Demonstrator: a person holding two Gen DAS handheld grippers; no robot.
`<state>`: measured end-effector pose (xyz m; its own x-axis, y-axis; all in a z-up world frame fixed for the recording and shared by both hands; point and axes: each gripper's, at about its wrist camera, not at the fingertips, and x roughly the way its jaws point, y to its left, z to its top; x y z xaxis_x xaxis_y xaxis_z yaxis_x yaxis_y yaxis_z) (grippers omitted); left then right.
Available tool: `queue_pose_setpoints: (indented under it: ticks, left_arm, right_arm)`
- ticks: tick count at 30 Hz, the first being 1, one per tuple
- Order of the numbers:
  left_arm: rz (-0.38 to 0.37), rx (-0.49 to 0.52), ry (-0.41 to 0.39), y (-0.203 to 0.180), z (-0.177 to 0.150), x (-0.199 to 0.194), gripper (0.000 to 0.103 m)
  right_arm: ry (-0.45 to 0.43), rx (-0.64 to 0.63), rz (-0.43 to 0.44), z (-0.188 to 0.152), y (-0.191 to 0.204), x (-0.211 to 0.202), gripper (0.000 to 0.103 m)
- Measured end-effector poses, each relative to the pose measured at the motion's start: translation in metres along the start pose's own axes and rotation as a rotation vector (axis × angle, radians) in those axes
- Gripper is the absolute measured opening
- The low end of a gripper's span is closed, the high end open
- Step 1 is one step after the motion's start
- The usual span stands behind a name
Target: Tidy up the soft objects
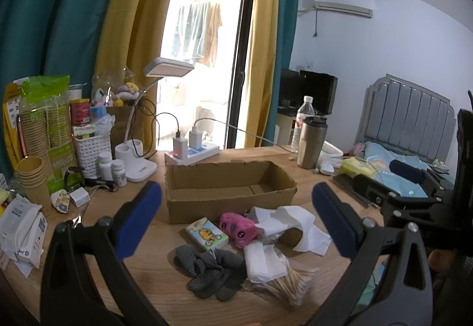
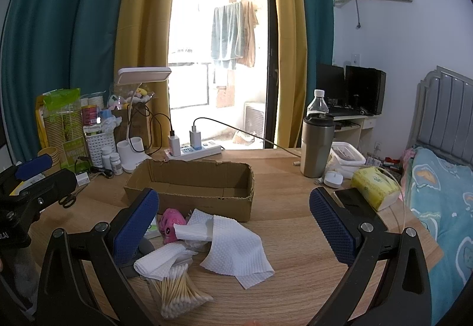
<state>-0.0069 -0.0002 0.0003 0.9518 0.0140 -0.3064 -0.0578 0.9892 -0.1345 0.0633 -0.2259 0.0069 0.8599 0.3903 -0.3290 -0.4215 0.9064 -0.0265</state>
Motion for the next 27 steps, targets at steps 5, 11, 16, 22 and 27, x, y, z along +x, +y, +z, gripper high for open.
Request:
queue_pose_setpoints:
  ticks: [5,11,16,22,27]
  left_arm:
    - [0.000,0.003,0.000,0.0003,0.0003,0.0002,0.103]
    - [0.000,0.002,-0.001,-0.0004,-0.0004,0.0003,0.103]
    - [-0.001,0.002,0.000,-0.0005,0.0000,0.0006,0.103]
    - [-0.002,0.004,0.000,-0.0031,-0.0008,0.0014,0.103]
    - [-0.002,0.005,0.001,-0.0057,-0.0018,0.0021,0.103]
  right_arm:
    - [-0.001,0.001,-0.001,-0.0005,-0.0005,0.0006,0.103]
    - [-0.001,0.001,-0.001,-0.0005,-0.0005,0.0005,0.103]
    - [0.000,0.001,-0.001,-0.0008,-0.0006,0.0010,0.103]
    - [0.000,0.001,0.000,-0.0012,-0.0008,0.0013,0.103]
    - [0.000,0.001,-0.001,-0.0015,-0.0006,0.0016,0.103]
